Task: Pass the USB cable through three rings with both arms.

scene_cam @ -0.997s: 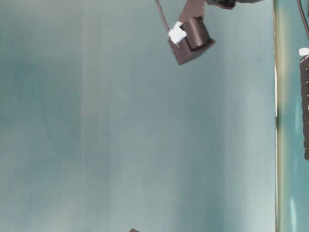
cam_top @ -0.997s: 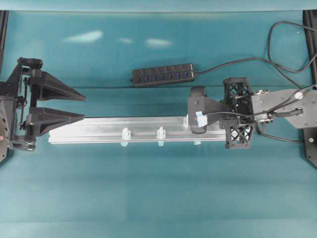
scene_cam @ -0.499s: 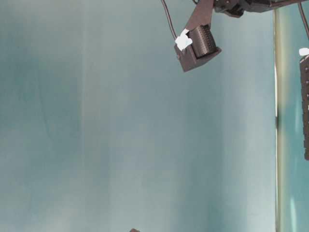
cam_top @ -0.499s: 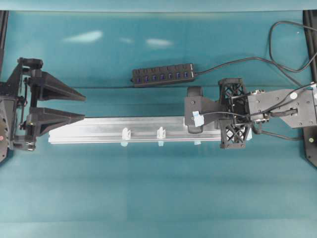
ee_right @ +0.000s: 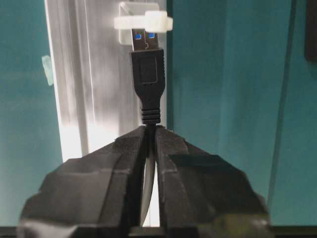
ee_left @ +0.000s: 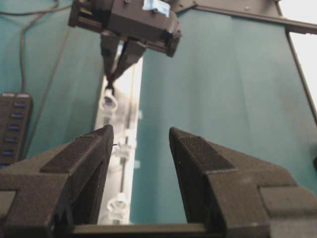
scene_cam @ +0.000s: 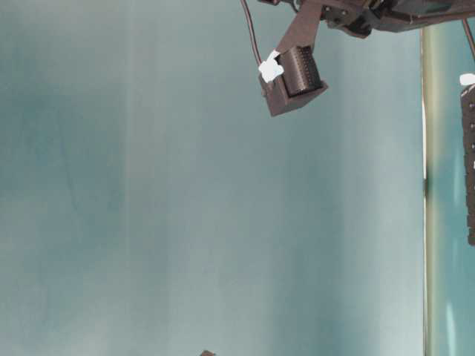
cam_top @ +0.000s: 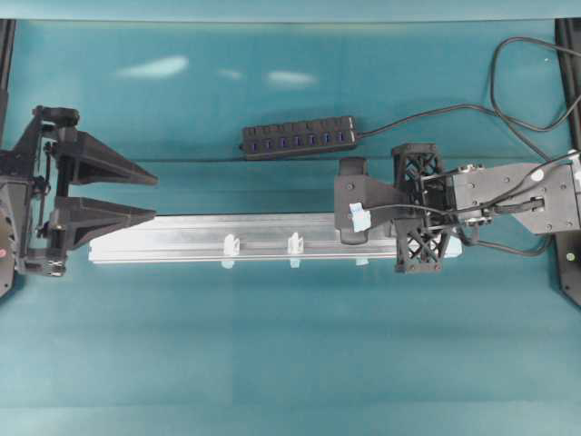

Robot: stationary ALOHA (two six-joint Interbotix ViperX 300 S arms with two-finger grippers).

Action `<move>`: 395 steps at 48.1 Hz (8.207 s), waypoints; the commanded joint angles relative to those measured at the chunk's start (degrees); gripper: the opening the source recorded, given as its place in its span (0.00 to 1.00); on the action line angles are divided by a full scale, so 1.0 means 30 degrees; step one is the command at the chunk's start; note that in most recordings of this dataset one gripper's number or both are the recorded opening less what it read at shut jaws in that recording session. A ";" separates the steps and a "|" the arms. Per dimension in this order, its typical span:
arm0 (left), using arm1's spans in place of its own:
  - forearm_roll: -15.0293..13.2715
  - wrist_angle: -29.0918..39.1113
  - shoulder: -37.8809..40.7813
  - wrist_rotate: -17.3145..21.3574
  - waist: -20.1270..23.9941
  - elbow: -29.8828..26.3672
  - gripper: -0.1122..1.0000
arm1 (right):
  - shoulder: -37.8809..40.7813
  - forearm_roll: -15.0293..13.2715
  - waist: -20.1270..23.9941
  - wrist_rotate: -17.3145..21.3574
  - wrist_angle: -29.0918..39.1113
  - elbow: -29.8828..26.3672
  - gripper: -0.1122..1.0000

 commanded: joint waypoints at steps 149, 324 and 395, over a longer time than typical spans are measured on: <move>0.0029 -0.0586 1.9834 0.4219 0.1172 -1.0342 0.85 | -0.0117 0.0498 -0.0381 0.1816 -0.7705 0.1143 0.04; 0.0059 0.3750 1.5850 0.4541 0.0586 -1.0928 0.28 | -0.1494 0.0410 -0.0527 0.3135 -1.2451 0.0967 0.08; 0.0059 0.3662 1.2217 0.4219 0.0615 -0.7266 0.91 | 0.0557 0.0352 0.1113 0.2900 -0.7061 -0.0029 0.05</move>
